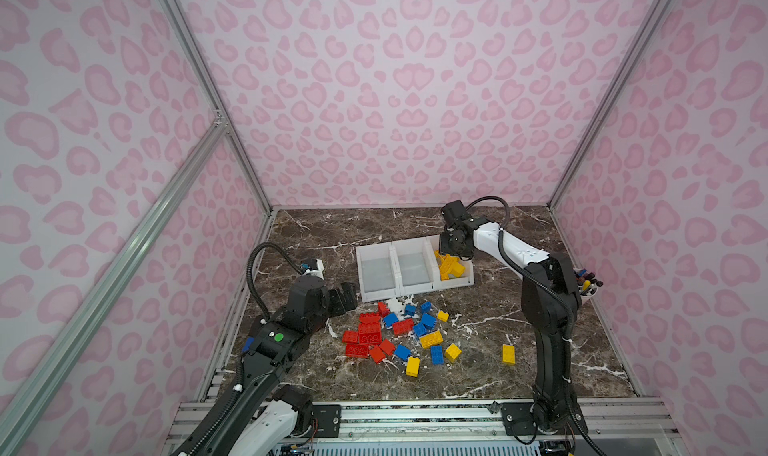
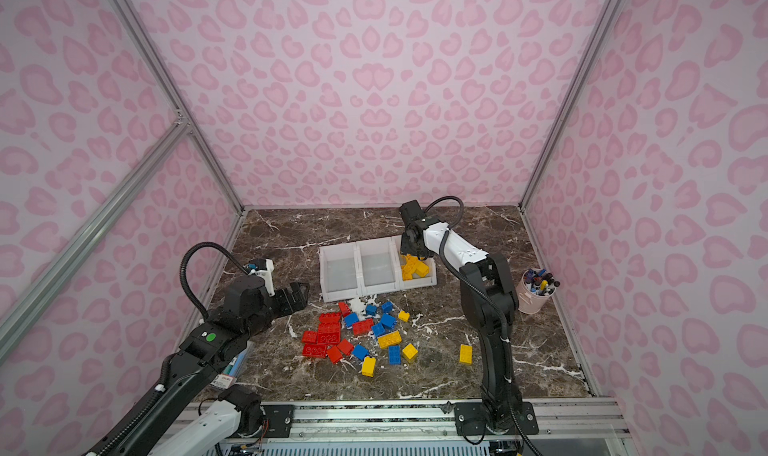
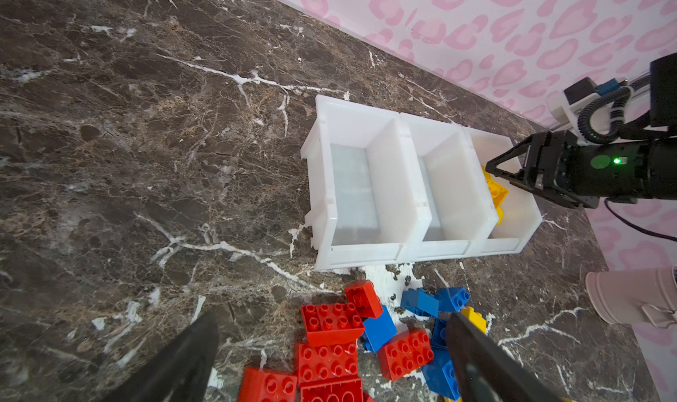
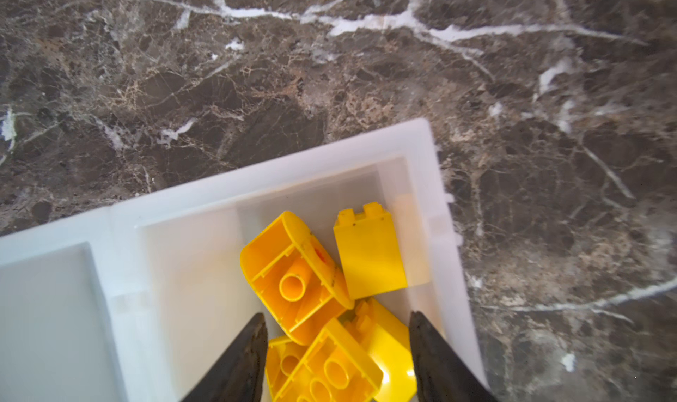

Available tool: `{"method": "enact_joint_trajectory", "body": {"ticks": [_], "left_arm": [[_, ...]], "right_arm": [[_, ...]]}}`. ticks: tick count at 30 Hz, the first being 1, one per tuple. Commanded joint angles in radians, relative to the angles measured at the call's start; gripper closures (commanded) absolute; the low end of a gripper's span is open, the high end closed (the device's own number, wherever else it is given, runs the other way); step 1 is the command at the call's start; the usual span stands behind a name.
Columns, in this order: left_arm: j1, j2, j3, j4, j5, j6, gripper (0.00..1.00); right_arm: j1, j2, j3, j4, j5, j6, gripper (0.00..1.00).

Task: Sort the legos into containers by color
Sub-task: Place the lego in the container, then pick up the lego from the bottom-center of the table.

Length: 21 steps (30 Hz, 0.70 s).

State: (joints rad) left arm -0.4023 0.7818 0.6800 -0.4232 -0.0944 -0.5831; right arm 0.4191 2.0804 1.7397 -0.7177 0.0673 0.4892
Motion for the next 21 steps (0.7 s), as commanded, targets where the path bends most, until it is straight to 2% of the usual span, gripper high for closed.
{"method": "enact_joint_trajectory", "body": {"ticks": [1,5,8,15,21], "left_arm": [[0.000,-0.003,-0.004,0.001,-0.002,-0.014,0.02],[0.000,-0.005,-0.004,0.004,-0.002,-0.012,0.02],[-0.001,-0.006,-0.006,0.007,0.000,-0.011,0.02],[0.000,-0.015,-0.007,0.007,0.001,-0.006,0.02],[0.000,-0.011,-0.011,0.013,0.010,-0.004,0.01]], "right_arm": [[0.000,-0.062,-0.029,-0.034,0.041,0.004,0.36],[0.001,-0.233,-0.191,-0.029,0.014,0.066,0.35],[0.040,-0.370,-0.356,-0.034,0.002,0.110,0.34],[0.253,-0.579,-0.629,-0.076,0.025,0.218,0.34],[0.416,-0.639,-0.718,-0.090,0.035,0.270,0.34]]}}
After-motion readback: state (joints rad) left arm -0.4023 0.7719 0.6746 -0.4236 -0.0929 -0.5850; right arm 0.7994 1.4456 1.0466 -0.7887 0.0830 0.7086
